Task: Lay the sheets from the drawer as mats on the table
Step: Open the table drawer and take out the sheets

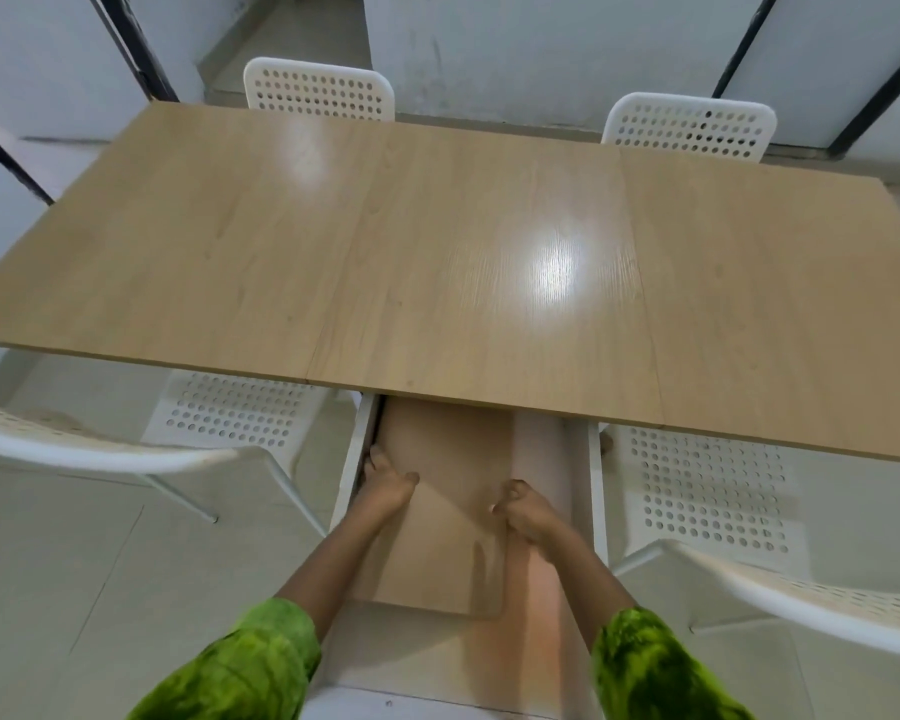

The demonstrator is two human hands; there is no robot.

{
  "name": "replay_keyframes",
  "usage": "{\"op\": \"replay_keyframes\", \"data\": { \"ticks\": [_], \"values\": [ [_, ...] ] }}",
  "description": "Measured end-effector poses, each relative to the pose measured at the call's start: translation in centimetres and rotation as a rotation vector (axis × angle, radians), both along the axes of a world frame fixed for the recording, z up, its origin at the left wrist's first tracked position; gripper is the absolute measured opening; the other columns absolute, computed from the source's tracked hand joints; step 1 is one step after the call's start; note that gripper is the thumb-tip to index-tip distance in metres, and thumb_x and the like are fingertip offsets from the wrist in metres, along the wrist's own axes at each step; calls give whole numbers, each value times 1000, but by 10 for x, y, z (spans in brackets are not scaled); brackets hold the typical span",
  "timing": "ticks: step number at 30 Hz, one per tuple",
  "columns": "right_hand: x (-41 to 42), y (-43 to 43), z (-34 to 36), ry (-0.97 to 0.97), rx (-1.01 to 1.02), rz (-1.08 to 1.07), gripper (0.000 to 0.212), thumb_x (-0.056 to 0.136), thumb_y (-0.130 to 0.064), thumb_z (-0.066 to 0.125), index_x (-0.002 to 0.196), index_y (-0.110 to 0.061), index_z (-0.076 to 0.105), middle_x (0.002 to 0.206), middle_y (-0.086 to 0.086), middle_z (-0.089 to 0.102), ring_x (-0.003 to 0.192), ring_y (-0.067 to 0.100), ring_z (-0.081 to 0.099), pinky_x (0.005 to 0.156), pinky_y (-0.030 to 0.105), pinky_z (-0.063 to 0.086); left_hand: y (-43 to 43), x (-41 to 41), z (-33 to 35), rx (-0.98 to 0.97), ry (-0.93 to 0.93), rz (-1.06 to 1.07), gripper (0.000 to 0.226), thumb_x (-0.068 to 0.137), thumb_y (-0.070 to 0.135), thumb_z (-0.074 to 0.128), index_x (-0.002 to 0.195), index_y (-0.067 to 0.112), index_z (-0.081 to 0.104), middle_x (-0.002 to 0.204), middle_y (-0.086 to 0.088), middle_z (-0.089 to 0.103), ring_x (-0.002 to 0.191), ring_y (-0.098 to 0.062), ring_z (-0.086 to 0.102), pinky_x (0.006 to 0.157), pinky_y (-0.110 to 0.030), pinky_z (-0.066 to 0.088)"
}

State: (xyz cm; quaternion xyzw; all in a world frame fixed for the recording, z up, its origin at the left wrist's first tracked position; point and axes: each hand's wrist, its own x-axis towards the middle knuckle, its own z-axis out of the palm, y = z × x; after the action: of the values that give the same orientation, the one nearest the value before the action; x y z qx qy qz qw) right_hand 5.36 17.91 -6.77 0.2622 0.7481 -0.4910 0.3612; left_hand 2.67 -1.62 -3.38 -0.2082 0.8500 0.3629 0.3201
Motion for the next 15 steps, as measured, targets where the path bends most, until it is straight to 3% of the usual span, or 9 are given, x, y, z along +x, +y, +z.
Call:
{"op": "replay_keyframes", "data": {
  "ticks": [2, 7, 8, 10, 12, 15],
  "values": [
    [0, 0, -1, -20, -45, -74, 54, 87, -14, 55, 138, -13, 37, 121, 6, 53, 96, 19, 54, 65, 23, 42, 6, 1, -4, 18, -28, 97, 83, 93, 29, 50, 148, 9, -10, 159, -11, -5, 145, -32, 9, 115, -44, 18],
    [0, 8, -3, -57, -165, -206, 51, 86, -4, 52, 135, -14, 40, 108, 9, 60, 71, 18, 53, 63, 31, 43, 18, -9, 10, -95, -88, 249, 89, 86, 41, 58, 148, 7, 3, 157, -10, 8, 144, -30, 10, 114, -47, 18],
    [1, 10, -3, -65, -200, -245, 52, 86, -2, 51, 135, -13, 39, 106, 10, 60, 71, 18, 54, 64, 32, 45, 15, -12, 6, -68, -120, 250, 94, 81, 48, 62, 147, 6, 10, 156, -13, 14, 142, -31, 16, 113, -45, 22],
    [2, 13, -4, -77, -251, -320, 55, 86, -1, 53, 138, -12, 37, 113, 13, 58, 91, 25, 57, 76, 34, 48, 6, -16, -8, 88, -173, 289, 113, 53, 66, 76, 140, 8, 34, 148, -15, 33, 132, -34, 35, 109, -45, 34],
    [5, 15, -3, -76, -288, -371, 59, 85, 0, 56, 140, -10, 37, 122, 16, 55, 103, 28, 54, 83, 35, 48, -2, -13, -15, 252, -162, 383, 124, 28, 67, 84, 131, 8, 47, 137, -14, 49, 116, -31, 53, 98, -45, 47],
    [10, 18, 5, -85, -348, -419, 53, 86, 2, 54, 135, -9, 39, 106, 13, 60, 92, 25, 57, 77, 34, 49, 0, -3, 6, 465, -99, 444, 102, 62, 34, 84, 141, 7, 26, 131, -17, 52, 100, -27, 59, 77, -36, 54]
  ]
}}
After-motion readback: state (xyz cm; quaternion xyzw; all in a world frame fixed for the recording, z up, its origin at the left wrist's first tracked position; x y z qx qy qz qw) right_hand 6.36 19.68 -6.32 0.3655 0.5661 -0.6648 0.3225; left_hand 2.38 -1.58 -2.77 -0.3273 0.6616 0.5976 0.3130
